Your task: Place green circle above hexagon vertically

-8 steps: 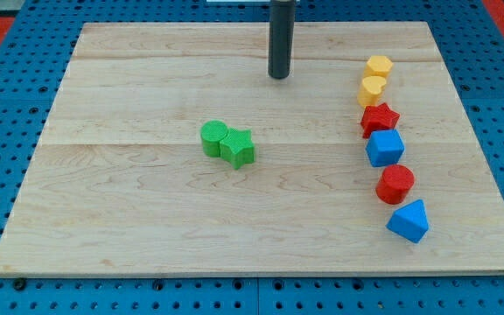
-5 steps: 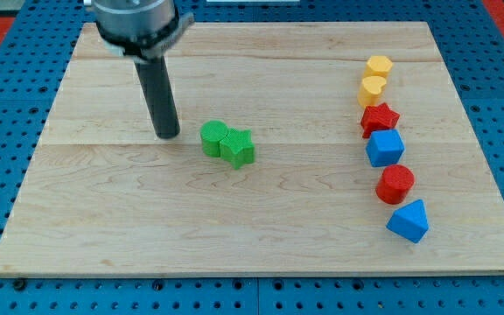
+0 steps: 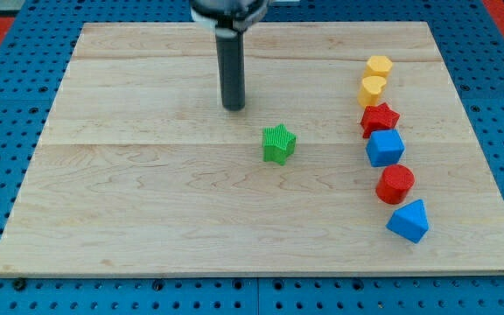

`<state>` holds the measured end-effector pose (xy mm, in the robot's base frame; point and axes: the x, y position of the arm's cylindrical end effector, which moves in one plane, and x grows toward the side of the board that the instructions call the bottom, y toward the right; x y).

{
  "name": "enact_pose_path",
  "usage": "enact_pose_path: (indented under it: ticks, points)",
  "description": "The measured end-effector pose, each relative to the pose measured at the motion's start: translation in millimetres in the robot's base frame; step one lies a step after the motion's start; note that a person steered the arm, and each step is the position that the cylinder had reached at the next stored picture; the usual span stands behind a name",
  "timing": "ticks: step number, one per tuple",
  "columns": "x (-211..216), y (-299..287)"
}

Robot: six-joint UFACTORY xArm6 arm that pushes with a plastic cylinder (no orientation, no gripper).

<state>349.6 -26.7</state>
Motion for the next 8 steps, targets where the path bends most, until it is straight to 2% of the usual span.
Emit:
enact_pose_path:
  ticks: [1,2,3,4,5,6,8]
  points:
    - [-34.9,-10.3]
    - [-41.3,-65.6]
    - [-70.8,-19.9]
    - [-96.4,80.5]
    - [-112.8,156.7]
    - [-116.9,127.1]
    - [-113.5,180.5]
